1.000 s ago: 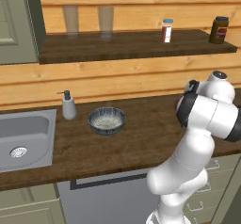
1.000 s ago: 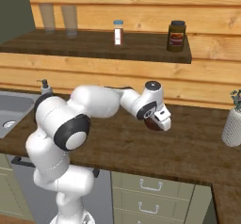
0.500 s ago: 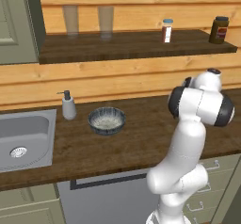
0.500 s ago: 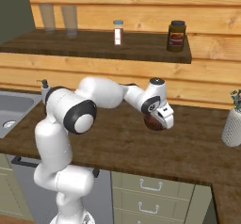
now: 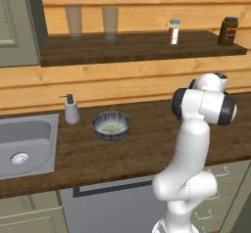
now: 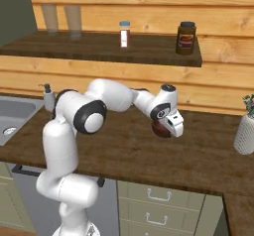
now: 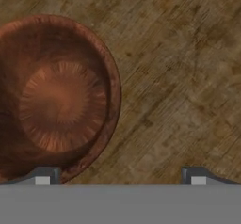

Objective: Pick up the bowls on the counter and stack them on top of one another in the open cabinet. Place the smaller bowl on top of the larger bowl.

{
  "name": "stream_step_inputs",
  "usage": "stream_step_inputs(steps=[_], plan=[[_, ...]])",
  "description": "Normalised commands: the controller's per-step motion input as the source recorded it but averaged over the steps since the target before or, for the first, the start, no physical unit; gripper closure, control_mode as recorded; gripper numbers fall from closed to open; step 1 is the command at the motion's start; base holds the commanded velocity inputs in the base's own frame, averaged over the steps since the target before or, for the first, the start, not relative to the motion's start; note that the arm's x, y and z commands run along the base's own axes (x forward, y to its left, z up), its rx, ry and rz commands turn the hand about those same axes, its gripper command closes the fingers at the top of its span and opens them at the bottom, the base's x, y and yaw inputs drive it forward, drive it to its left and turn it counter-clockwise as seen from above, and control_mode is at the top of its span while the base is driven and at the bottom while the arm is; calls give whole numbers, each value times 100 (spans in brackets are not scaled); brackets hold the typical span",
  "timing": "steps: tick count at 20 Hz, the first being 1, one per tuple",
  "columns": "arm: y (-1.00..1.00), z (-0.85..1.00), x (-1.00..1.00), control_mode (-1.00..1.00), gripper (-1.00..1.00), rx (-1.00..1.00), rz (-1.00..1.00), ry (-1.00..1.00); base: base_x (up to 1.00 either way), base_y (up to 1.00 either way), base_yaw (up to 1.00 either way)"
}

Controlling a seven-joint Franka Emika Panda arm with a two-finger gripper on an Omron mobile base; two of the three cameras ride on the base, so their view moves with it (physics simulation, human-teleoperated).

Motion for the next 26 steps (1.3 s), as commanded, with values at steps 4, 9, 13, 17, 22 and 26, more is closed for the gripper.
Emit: stream_step_inputs(steps=[4,9,13,17,22,26], plan=[[0,-21,11,-100,-100,2,0,0,0,0,0],[0,-17,23,-100,-100,0,0,0,0,0,0],[0,-18,28,-100,-100,0,-1,0,0,0,0],[0,-15,17,-100,-100,0,-1,0,0,0,0],[0,-3,0,-100,-100,0,0,0,0,0,0],[0,-6,-1,-100,-100,0,0,0,0,0,0]])
